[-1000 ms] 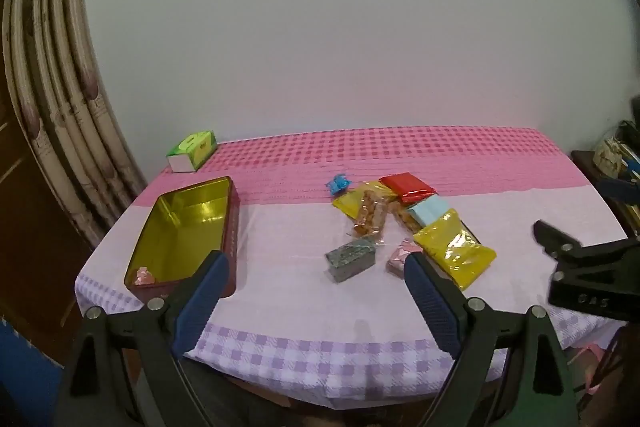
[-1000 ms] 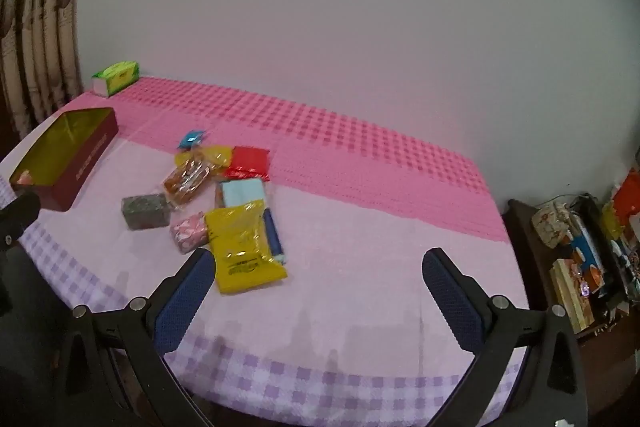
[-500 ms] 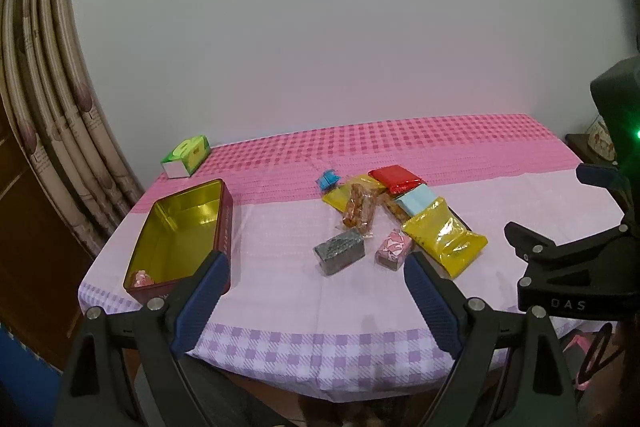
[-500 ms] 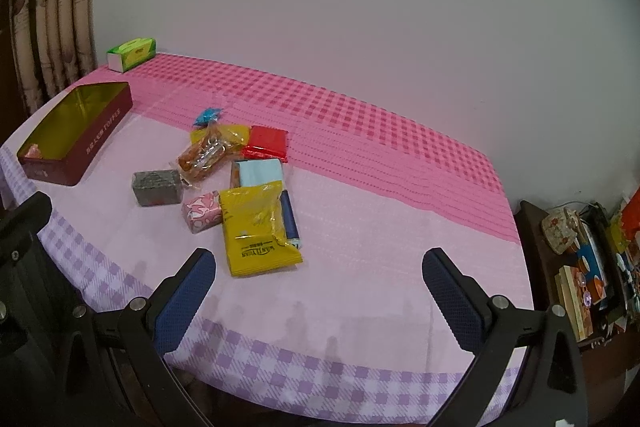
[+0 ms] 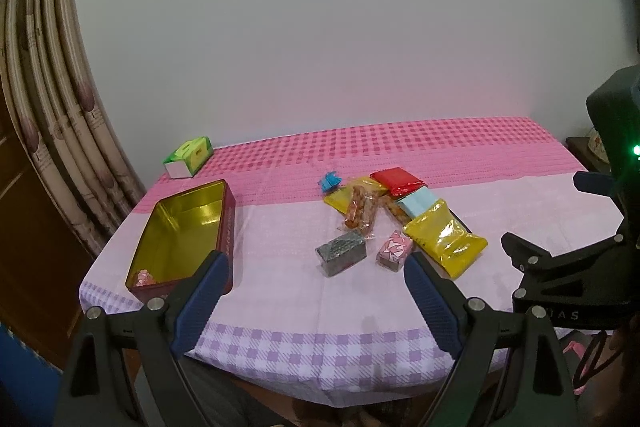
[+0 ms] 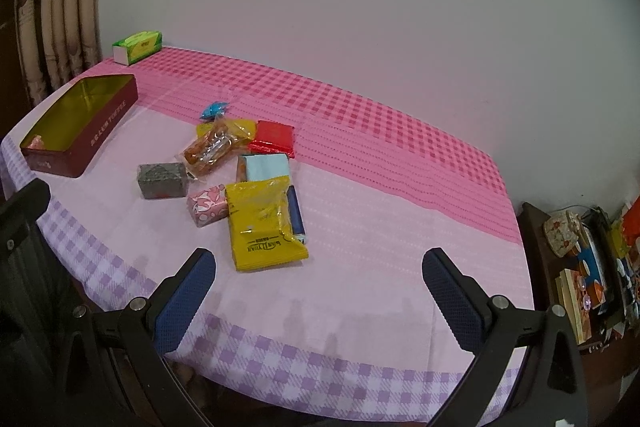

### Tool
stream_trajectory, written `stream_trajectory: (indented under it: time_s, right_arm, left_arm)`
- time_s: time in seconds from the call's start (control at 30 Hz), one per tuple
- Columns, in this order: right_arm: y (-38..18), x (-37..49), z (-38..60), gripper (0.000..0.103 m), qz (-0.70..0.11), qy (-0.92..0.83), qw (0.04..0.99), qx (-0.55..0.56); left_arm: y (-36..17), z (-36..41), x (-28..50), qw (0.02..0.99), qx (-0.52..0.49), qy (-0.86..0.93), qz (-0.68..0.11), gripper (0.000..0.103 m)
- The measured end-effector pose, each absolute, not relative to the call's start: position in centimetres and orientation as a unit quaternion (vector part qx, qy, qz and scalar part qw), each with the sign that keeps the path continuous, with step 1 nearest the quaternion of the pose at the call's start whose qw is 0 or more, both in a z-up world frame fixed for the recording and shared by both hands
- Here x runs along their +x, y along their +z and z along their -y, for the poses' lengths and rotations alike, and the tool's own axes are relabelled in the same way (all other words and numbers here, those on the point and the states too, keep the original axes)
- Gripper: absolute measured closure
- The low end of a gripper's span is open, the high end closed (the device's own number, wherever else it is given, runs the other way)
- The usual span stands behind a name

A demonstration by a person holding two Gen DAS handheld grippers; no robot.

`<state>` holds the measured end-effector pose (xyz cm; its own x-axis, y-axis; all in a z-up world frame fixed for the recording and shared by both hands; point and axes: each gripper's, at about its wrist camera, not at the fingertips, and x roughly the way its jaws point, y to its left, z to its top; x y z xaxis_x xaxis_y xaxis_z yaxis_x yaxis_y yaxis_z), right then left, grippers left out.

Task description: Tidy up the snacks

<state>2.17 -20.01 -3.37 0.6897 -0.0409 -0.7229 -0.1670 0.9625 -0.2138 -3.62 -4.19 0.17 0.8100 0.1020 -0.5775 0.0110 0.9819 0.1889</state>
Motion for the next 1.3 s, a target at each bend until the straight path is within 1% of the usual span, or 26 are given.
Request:
stream_trajectory:
  time_s: [0.77, 1.3]
  right_arm:
    - [-3.6, 2.1, 19.6, 0.0, -0.396, 0.047, 0.907, -0.136]
    - [-3.7, 2.0, 19.8, 0.0, -0.398, 0.05, 0.906, -0.132]
  left_arm:
    - [-0.9, 4.3, -3.6, 0.942, 0.09, 0.027, -0.322, 0.012]
    - [-0.7, 3.9, -3.5, 0.947, 0.078, 0.011, -0.312, 0.012]
